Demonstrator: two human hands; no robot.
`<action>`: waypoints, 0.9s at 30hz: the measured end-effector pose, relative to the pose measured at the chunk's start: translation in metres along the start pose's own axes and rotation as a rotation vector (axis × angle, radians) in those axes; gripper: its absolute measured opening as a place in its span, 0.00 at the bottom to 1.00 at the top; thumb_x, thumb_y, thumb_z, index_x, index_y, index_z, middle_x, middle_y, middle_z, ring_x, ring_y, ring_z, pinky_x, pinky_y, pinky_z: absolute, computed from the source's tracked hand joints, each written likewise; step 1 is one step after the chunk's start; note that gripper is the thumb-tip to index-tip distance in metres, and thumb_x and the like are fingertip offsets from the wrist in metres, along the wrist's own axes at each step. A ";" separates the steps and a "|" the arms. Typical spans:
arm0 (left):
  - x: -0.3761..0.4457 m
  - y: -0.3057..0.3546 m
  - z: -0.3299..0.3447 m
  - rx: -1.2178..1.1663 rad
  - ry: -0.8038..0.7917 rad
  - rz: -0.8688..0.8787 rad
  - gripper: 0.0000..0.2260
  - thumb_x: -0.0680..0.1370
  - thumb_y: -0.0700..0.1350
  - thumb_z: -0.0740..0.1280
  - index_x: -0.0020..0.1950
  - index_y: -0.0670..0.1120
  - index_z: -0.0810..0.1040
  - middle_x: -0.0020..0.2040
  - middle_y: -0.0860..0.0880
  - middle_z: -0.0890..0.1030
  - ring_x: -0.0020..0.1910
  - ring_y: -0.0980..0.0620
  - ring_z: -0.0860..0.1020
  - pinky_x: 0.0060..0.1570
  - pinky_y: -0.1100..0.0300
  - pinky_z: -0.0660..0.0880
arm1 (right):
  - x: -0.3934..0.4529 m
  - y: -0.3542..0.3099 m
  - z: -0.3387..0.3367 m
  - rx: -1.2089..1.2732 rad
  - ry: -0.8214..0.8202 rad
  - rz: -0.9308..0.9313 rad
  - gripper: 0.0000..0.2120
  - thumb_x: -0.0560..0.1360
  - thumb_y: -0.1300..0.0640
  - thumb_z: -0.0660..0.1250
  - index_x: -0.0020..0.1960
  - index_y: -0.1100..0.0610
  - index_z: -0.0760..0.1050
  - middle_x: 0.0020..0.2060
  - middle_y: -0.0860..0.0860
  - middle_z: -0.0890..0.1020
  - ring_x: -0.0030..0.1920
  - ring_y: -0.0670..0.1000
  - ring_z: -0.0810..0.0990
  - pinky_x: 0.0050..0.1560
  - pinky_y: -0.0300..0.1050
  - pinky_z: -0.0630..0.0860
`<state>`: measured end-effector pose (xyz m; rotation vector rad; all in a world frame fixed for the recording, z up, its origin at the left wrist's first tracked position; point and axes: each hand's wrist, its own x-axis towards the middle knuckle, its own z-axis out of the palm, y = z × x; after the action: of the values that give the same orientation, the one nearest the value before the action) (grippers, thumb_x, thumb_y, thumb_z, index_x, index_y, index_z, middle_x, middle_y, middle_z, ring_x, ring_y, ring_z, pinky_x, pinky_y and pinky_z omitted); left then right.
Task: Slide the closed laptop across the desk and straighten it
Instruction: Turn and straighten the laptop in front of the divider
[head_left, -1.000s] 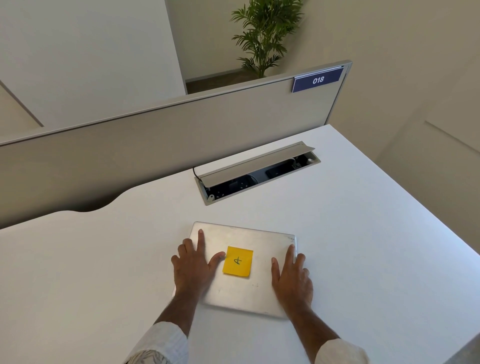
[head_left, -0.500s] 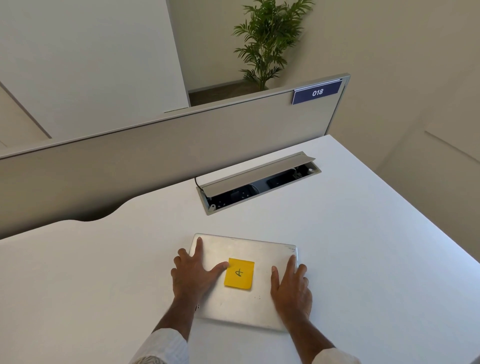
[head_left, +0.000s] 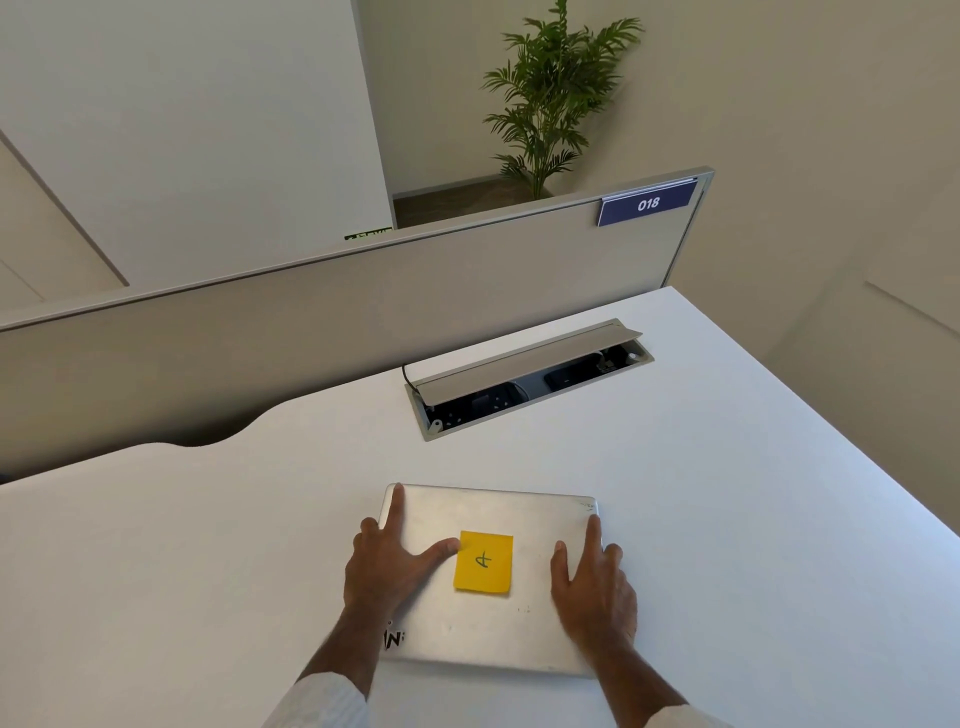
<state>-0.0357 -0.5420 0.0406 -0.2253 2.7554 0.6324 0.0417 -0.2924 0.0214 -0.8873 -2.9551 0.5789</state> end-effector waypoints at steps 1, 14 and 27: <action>-0.002 0.000 -0.001 -0.001 0.001 -0.002 0.56 0.59 0.86 0.55 0.80 0.64 0.40 0.62 0.45 0.71 0.63 0.42 0.73 0.55 0.47 0.75 | 0.001 0.000 0.000 -0.001 0.000 -0.009 0.32 0.79 0.36 0.51 0.78 0.49 0.51 0.48 0.53 0.72 0.41 0.55 0.81 0.40 0.50 0.77; -0.021 -0.006 -0.015 -0.042 0.065 -0.070 0.56 0.60 0.86 0.53 0.81 0.62 0.39 0.61 0.45 0.70 0.62 0.42 0.74 0.55 0.47 0.76 | 0.015 -0.016 -0.010 -0.022 -0.027 -0.132 0.31 0.79 0.35 0.49 0.78 0.48 0.51 0.49 0.52 0.73 0.42 0.54 0.81 0.42 0.49 0.80; -0.052 -0.027 -0.014 -0.105 0.135 -0.219 0.56 0.60 0.87 0.53 0.80 0.63 0.40 0.60 0.47 0.69 0.63 0.43 0.72 0.56 0.46 0.76 | 0.023 -0.032 -0.004 -0.052 -0.110 -0.287 0.32 0.79 0.34 0.48 0.79 0.47 0.50 0.52 0.53 0.73 0.45 0.53 0.81 0.45 0.51 0.81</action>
<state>0.0152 -0.5679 0.0587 -0.6051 2.7727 0.7260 0.0060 -0.3039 0.0338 -0.4318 -3.1267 0.5554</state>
